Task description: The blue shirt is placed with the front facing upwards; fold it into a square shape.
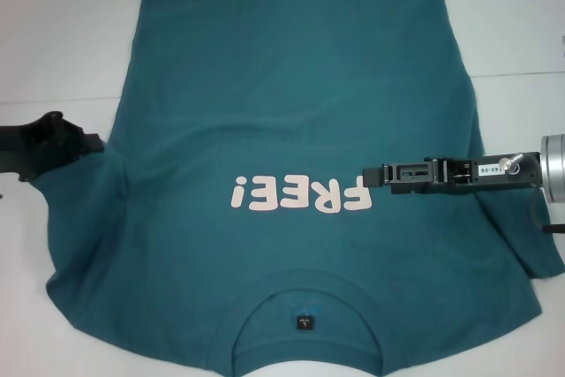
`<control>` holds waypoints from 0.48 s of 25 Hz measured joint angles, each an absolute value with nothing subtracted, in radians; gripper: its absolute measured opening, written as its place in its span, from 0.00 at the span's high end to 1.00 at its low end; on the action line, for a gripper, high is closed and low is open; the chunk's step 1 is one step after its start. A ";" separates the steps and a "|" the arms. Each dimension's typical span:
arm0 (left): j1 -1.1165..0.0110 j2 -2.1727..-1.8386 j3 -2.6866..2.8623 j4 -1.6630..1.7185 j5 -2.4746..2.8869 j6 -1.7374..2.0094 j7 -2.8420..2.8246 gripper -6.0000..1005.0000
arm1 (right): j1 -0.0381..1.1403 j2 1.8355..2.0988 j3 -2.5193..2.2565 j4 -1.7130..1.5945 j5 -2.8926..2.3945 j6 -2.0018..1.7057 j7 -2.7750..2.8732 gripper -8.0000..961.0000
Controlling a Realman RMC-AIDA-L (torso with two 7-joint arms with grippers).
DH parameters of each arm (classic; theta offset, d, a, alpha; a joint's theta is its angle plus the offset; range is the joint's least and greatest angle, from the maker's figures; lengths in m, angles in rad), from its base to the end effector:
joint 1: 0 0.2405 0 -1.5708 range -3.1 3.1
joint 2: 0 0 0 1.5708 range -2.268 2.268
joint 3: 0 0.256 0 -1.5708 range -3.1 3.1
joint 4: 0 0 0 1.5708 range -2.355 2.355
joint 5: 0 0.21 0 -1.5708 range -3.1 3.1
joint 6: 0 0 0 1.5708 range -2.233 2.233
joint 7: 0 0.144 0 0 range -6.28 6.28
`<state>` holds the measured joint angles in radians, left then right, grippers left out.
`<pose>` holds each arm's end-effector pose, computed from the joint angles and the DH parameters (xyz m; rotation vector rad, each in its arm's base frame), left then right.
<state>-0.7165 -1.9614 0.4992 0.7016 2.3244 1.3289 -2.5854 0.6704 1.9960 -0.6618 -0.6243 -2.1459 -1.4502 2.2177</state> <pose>-0.2737 0.4109 0.0721 -1.9304 -1.8844 -0.6262 0.2554 0.3780 0.0231 -2.4055 1.6204 0.6058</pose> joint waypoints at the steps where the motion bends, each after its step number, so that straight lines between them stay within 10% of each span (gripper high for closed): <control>1: -0.719 -1.965 0.504 0.701 2.325 1.329 -2.585 0.94 | 0.669 1.997 -0.662 -0.624 -2.146 -1.448 2.217 0.04; 12: -0.764 -1.992 0.626 0.682 2.330 1.228 -2.619 0.93 | 0.663 2.006 -0.659 -0.611 -2.144 -1.403 2.213 0.04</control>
<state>-0.7643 -1.9916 0.6264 0.6822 2.3303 1.2279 -2.6189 0.6625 2.0060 -0.6594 -0.6108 -2.1444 -1.4026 2.2128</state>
